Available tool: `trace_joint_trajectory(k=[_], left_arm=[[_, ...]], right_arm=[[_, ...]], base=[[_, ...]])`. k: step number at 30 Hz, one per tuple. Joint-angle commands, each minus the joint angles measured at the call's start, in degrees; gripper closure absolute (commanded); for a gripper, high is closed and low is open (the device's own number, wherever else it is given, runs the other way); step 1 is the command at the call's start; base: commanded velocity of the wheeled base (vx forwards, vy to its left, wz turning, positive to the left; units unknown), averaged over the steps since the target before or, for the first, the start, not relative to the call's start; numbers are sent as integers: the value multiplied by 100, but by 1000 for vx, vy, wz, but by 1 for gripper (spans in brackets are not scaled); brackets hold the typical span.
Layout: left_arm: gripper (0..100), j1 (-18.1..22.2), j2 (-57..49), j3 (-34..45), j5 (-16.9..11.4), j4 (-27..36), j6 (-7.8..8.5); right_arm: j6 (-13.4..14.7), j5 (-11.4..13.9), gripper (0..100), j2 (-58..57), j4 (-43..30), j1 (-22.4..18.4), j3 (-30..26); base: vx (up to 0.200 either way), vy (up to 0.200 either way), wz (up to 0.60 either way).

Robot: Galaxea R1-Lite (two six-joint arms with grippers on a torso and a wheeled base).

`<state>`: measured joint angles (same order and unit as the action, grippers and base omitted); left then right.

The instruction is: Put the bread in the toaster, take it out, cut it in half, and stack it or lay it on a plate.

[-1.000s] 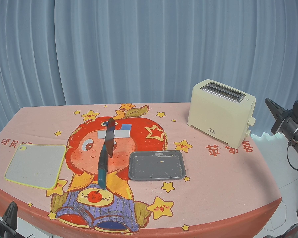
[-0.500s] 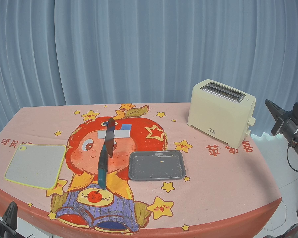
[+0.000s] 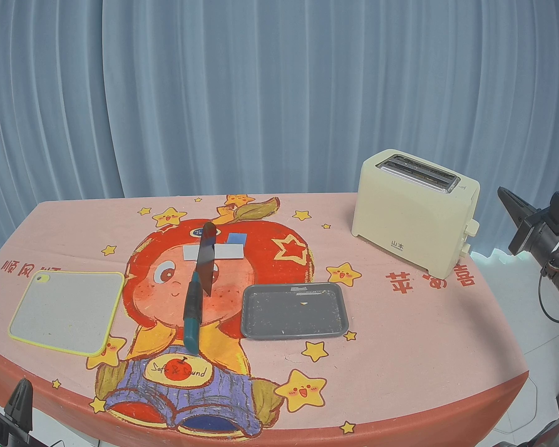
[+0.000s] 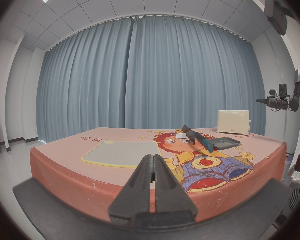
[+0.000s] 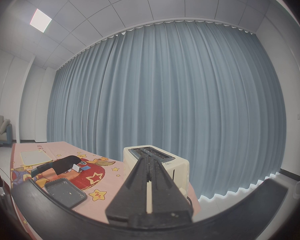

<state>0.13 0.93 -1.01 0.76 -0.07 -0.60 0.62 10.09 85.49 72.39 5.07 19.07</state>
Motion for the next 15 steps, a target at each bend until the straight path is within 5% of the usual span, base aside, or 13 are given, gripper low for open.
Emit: trace_joint_trajectory(k=[1, 15], left_arm=[[100, 4, -93, 101, 4, -1, -2], [100, 4, -93, 101, 4, -1, -2]], right_arm=[[-1, 1, 100, -6, 3, 3, 1], [-1, 1, 100, 2, 3, 11, -61]], base=[[0, 0, 0], [0, 0, 0]])
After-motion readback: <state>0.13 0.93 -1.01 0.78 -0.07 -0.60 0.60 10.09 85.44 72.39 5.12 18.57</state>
